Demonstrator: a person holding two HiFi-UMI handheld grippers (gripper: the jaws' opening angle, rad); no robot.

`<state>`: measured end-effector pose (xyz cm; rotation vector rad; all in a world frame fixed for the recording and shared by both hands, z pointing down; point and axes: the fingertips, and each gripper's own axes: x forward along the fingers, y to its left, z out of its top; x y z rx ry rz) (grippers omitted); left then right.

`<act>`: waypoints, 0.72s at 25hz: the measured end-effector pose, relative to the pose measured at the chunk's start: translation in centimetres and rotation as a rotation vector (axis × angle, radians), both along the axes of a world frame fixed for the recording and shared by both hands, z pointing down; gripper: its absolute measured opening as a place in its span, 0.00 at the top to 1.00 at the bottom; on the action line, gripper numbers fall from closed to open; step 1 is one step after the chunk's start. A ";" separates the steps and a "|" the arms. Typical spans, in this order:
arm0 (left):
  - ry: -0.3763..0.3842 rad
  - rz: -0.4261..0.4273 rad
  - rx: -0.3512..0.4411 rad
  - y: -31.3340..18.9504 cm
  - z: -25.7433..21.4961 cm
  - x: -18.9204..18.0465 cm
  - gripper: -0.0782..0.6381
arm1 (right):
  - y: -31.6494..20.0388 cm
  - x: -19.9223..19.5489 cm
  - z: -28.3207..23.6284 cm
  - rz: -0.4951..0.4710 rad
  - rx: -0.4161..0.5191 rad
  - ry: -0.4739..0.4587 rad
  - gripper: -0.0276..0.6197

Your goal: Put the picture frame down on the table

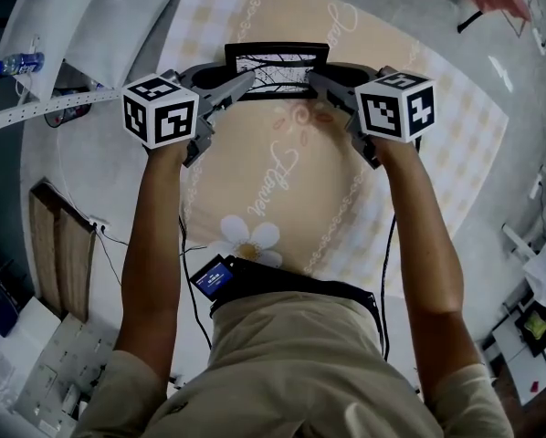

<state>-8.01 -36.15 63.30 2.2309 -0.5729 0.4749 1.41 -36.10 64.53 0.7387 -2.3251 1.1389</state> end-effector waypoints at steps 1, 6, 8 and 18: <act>-0.012 -0.001 -0.001 -0.1 0.4 -0.1 0.78 | -0.1 0.0 0.3 0.001 -0.002 0.005 0.84; -0.067 -0.020 -0.006 -0.5 2.0 -0.7 0.75 | -0.4 -0.4 0.6 -0.002 0.012 0.016 0.84; -0.102 -0.029 0.004 -0.7 2.5 -1.0 0.73 | -0.4 -0.6 0.8 -0.008 0.023 0.027 0.84; -0.277 -0.104 0.150 -1.8 3.6 -1.8 0.66 | -1.4 -0.5 2.0 -0.006 0.109 0.174 0.78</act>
